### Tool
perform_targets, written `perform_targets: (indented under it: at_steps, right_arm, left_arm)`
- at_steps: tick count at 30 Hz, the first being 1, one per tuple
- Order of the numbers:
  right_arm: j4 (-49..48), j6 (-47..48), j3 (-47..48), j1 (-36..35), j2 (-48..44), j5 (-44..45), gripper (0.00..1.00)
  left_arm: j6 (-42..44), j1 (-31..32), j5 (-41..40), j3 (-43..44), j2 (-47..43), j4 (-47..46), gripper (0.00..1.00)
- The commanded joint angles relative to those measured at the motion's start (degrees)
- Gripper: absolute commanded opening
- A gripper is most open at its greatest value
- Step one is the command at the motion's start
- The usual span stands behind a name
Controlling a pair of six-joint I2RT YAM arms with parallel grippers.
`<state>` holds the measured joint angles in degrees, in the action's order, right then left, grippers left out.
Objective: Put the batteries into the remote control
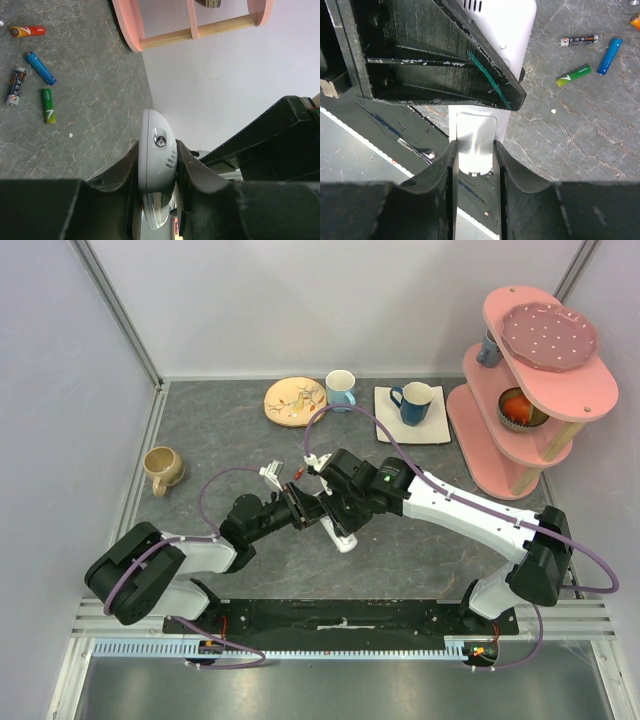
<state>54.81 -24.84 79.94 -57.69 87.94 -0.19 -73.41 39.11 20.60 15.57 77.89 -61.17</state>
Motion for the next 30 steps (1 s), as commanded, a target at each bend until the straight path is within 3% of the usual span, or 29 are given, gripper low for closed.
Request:
perform_targets:
  at_steps: [1, 9, 19, 30]
  right_arm:
    - [-1.90, 1.20, 1.18, 0.91, 1.00, 2.29, 0.00]
    - [-1.98, 1.20, 1.09, 1.09, 0.74, 3.52, 0.00]
    - [-3.21, 0.85, -0.49, 1.53, 0.21, 4.58, 0.00]
    - [-3.74, 0.58, -1.63, 1.44, -0.75, 5.63, 0.31]
  left_arm:
    - [-1.56, 1.76, 5.15, 1.30, 0.51, -14.06, 0.02]
    - [-3.85, 2.46, 7.17, 1.48, 4.46, -21.97, 0.02]
    - [-4.38, 3.16, 7.44, 2.09, 4.55, -22.86, 0.02]
    - [-4.38, 3.16, 7.35, 2.27, 4.73, -22.51, 0.02]
